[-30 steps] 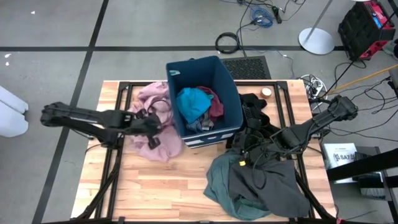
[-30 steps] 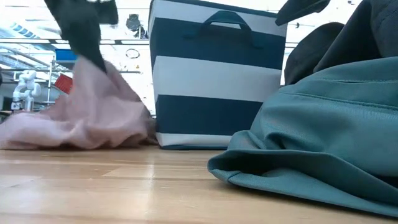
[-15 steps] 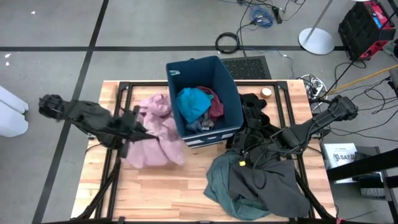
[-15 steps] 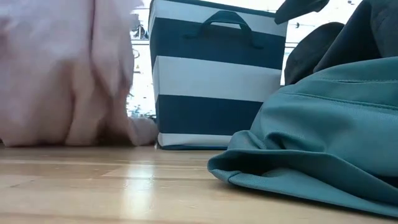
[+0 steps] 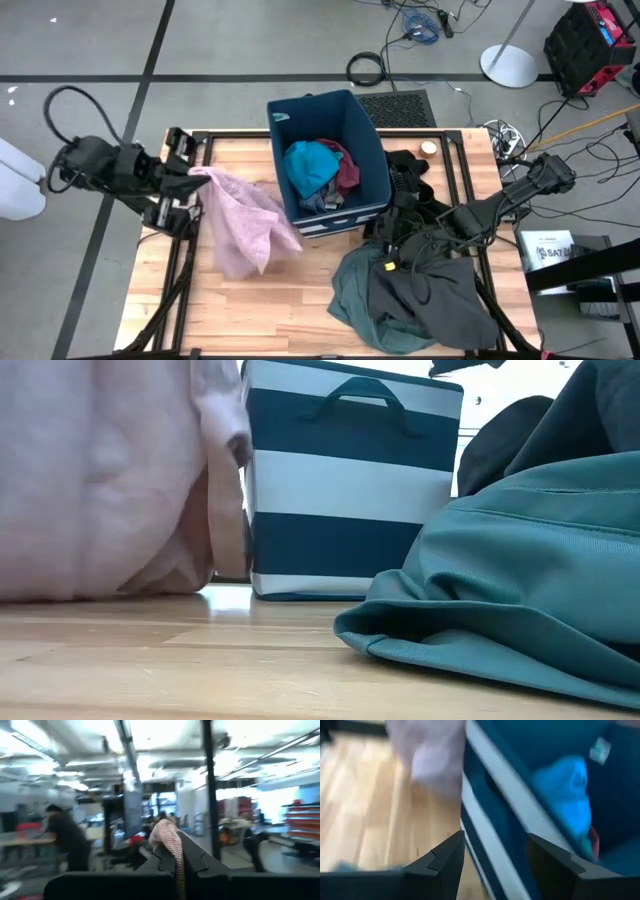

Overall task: Sort clothes
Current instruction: Put the pink polo shirt into the blue laundry organizer

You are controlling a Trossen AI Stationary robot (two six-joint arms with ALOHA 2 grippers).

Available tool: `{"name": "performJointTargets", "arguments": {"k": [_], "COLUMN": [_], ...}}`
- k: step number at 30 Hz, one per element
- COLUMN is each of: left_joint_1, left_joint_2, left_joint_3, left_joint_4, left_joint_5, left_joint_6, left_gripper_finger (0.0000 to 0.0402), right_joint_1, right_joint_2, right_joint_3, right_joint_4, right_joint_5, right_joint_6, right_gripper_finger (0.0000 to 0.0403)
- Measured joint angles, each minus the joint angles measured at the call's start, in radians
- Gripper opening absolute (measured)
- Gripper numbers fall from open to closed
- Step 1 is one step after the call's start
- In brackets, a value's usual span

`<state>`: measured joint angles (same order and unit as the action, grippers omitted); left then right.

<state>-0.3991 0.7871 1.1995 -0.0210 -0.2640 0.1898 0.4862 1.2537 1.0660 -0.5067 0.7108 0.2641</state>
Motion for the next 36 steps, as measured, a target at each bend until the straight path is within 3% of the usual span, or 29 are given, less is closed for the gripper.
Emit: {"name": "performJointTargets", "arguments": {"k": [7, 11, 13, 18, 22, 28, 36], "left_joint_1": [0.001, 0.000, 0.002, 0.025, 0.049, 0.073, 0.080], "left_joint_2": [0.034, 0.054, 0.058, 0.059, 0.057, 0.057, 0.057], "left_joint_3": [-0.012, -0.014, -0.013, -0.013, -0.006, -0.006, -0.006], "left_joint_4": [-0.119, -0.099, -0.068, -0.005, 0.000, -0.011, -0.026], "left_joint_5": [-0.132, -0.147, -0.149, -0.136, -0.130, -0.108, -0.107], "left_joint_6": [-0.043, -0.049, -0.043, -0.008, -0.008, -0.025, -0.027], "left_gripper_finger": [0.0000, 0.0000, 0.0000, 0.0000, 0.0000, 0.0000, 0.0000], "right_joint_1": [-0.024, -0.132, -0.197, -0.304, -0.362, -0.379, -0.378], "right_joint_2": [0.002, 0.000, 0.003, 0.054, 0.124, 0.266, 0.394], "right_joint_3": [0.000, 0.001, 0.001, 0.001, 0.015, 0.127, 0.319], "right_joint_4": [0.588, 0.823, 0.833, 0.819, 0.839, 0.835, 0.699], "right_joint_5": [0.005, -0.266, -0.408, -0.464, -0.675, -0.693, -0.777], "right_joint_6": [-0.433, -0.491, -0.449, -0.424, -0.346, -0.354, -0.357], "right_gripper_finger": [0.0196, 0.0196, 0.0196, 0.0196, 0.0196, 0.0196, 0.0196]}}
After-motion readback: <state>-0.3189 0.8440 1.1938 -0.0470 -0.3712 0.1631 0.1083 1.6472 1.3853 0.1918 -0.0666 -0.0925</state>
